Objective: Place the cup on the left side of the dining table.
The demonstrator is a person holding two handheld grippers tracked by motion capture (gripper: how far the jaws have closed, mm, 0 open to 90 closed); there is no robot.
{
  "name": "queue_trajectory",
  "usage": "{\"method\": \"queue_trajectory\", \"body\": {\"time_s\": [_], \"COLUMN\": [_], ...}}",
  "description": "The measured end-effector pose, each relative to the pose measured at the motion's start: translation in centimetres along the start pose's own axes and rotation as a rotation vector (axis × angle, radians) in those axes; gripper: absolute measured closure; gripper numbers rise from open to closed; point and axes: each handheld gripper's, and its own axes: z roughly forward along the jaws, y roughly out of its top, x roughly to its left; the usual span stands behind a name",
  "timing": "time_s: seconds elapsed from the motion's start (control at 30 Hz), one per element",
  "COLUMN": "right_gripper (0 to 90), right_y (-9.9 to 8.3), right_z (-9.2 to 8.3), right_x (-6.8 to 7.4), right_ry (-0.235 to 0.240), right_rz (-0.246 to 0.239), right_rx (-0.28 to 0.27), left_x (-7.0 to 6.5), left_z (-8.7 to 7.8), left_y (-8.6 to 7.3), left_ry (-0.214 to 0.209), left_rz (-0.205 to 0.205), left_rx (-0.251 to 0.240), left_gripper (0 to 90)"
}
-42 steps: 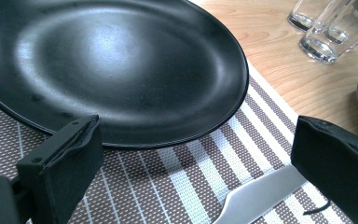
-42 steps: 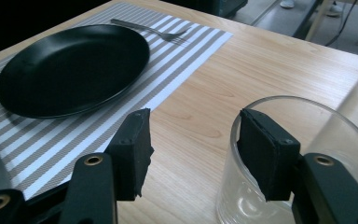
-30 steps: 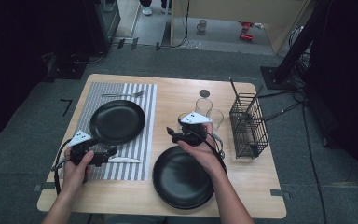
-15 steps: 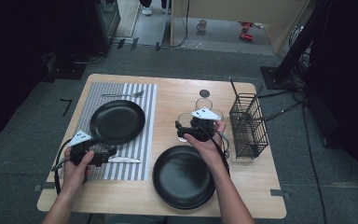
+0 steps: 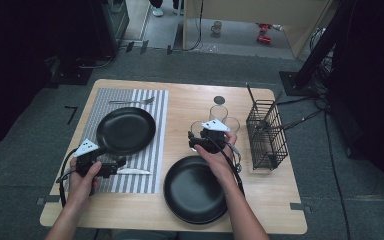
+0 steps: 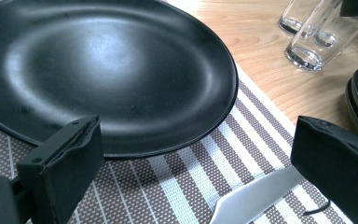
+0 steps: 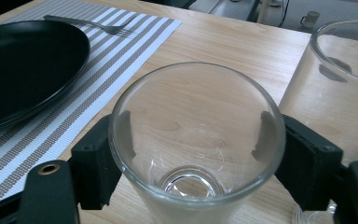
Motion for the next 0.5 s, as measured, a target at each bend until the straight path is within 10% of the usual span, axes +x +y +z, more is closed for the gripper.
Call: {"method": "queue_trajectory", "body": {"time_s": [0.5], "right_gripper": [29.8], "right_y": [0.4], "right_z": [-0.7], "right_x": [-0.1], "right_ry": [0.025], "right_rz": [0.005], "right_rx": [-0.015], "left_x": [-1.4], "left_z": [0.8], "left_y": [0.9], "left_ry": [-0.056], "left_rz": [0.03], "left_rx": [-0.011], "left_gripper": [2.7]}}
